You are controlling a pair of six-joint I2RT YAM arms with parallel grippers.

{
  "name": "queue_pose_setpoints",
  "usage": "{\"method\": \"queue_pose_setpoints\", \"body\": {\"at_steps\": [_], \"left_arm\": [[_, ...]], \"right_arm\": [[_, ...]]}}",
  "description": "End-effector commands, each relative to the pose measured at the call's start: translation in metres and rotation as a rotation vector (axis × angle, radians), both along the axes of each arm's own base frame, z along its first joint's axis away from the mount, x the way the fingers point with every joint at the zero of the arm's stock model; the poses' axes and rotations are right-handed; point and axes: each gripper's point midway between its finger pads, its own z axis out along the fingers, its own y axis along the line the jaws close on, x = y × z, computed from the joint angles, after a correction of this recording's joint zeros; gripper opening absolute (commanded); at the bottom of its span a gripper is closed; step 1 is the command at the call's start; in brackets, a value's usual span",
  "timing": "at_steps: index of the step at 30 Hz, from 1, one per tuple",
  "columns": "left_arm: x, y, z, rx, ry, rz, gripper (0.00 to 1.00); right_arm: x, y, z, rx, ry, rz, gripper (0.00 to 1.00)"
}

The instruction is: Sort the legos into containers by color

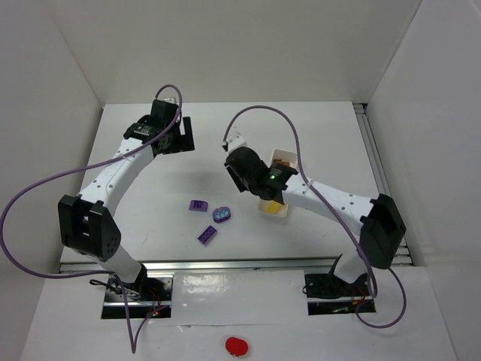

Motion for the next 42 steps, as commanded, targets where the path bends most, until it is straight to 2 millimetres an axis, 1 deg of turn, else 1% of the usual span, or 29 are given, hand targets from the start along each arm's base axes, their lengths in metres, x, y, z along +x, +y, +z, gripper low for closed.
{"method": "queue_pose_setpoints", "body": {"at_steps": [1, 2, 4, 5, 6, 8, 12, 13, 17, 20, 21, 22, 23, 26, 27, 28, 29, 30, 31, 32, 34, 35, 36, 37, 38, 39, 40, 41, 42], "left_arm": [[0.007, -0.004, 0.015, -0.014, -0.036, -0.018, 1.0], [0.007, -0.007, 0.011, -0.02, -0.025, -0.027, 1.0], [0.009, -0.009, 0.012, -0.031, -0.031, -0.035, 1.0], [0.008, -0.012, 0.012, -0.045, -0.029, -0.036, 1.0], [0.009, -0.012, 0.008, -0.043, -0.02, -0.036, 1.0], [0.009, -0.012, 0.008, -0.043, -0.02, -0.036, 1.0], [0.009, -0.012, 0.008, -0.043, -0.02, -0.036, 1.0], [0.009, -0.012, 0.008, -0.043, -0.02, -0.036, 1.0], [0.009, -0.012, 0.008, -0.043, -0.02, -0.036, 1.0], [0.009, -0.012, 0.008, -0.043, -0.02, -0.036, 1.0], [0.009, -0.014, 0.008, -0.051, -0.018, -0.043, 1.0], [0.009, -0.014, 0.008, -0.051, -0.018, -0.043, 1.0], [0.009, -0.014, 0.008, -0.051, -0.018, -0.043, 1.0], [0.009, -0.014, 0.008, -0.051, -0.018, -0.043, 1.0], [0.009, -0.014, 0.008, -0.051, -0.018, -0.043, 1.0], [0.009, -0.014, 0.008, -0.051, -0.018, -0.043, 1.0], [0.009, -0.014, 0.008, -0.051, -0.018, -0.043, 1.0], [0.009, -0.014, 0.008, -0.051, -0.018, -0.043, 1.0], [0.01, -0.014, 0.012, -0.053, -0.027, -0.044, 1.0], [0.01, -0.014, 0.012, -0.053, -0.027, -0.044, 1.0], [0.01, -0.014, 0.012, -0.053, -0.027, -0.044, 1.0], [0.011, -0.014, 0.008, -0.051, -0.018, -0.043, 1.0], [0.012, -0.015, 0.012, -0.053, -0.027, -0.044, 1.0], [0.012, -0.015, 0.012, -0.053, -0.027, -0.044, 1.0], [0.012, -0.015, 0.012, -0.053, -0.027, -0.044, 1.0], [0.014, -0.015, 0.015, -0.055, -0.036, -0.044, 1.0], [0.014, -0.014, 0.015, -0.049, -0.037, -0.037, 1.0], [0.014, -0.014, 0.015, -0.049, -0.037, -0.037, 1.0], [0.015, -0.012, 0.016, -0.04, -0.04, -0.029, 1.0]], "right_arm": [[-0.007, -0.033, 0.003, 0.015, -0.022, -0.14, 0.32], [-0.008, -0.043, -0.004, -0.009, -0.007, -0.168, 0.32], [-0.012, -0.049, -0.009, 0.002, 0.003, -0.204, 0.32], [-0.017, -0.055, -0.015, -0.01, 0.019, -0.212, 0.32], [-0.016, -0.06, -0.019, -0.016, 0.021, -0.234, 0.32], [-0.018, -0.063, -0.025, -0.012, 0.026, -0.242, 0.32], [-0.018, -0.071, -0.037, -0.027, 0.052, -0.261, 0.32], [-0.016, -0.073, -0.037, -0.027, 0.053, -0.27, 0.32], [-0.018, -0.083, -0.049, -0.048, 0.064, -0.292, 0.32], [-0.019, -0.078, -0.052, -0.029, 0.071, -0.278, 0.33], [-0.018, -0.078, -0.058, -0.045, 0.081, -0.278, 0.42], [-0.02, -0.08, -0.059, -0.052, 0.086, -0.279, 0.47], [-0.019, -0.081, -0.064, -0.072, 0.087, -0.286, 0.55], [-0.018, -0.08, -0.062, -0.081, 0.093, -0.287, 0.72], [-0.016, -0.078, -0.058, -0.071, 0.087, -0.286, 0.75], [-0.013, -0.075, -0.046, -0.042, 0.068, -0.286, 0.76], [-0.013, -0.075, -0.043, -0.049, 0.067, -0.28, 0.76], [-0.012, -0.074, -0.035, -0.027, 0.053, -0.28, 0.76], [-0.011, -0.072, -0.028, -0.012, 0.043, -0.28, 0.74], [-0.009, -0.068, -0.017, 0.019, 0.031, -0.273, 0.66], [-0.009, -0.064, -0.015, 0.029, 0.038, -0.253, 0.58], [-0.008, -0.055, -0.009, 0.064, 0.042, -0.231, 0.52], [-0.006, -0.049, -0.004, 0.092, 0.04, -0.217, 0.52], [-0.009, -0.045, -0.005, 0.101, 0.055, -0.2, 0.49], [-0.007, -0.037, -0.01, 0.114, 0.067, -0.184, 0.49], [-0.011, -0.024, -0.012, 0.138, 0.093, -0.141, 0.49], [-0.015, -0.019, -0.018, 0.131, 0.114, -0.121, 0.49], [-0.016, -0.009, -0.027, 0.124, 0.135, -0.1, 0.51], [-0.024, 0.004, -0.031, 0.128, 0.161, -0.056, 0.53]]}}
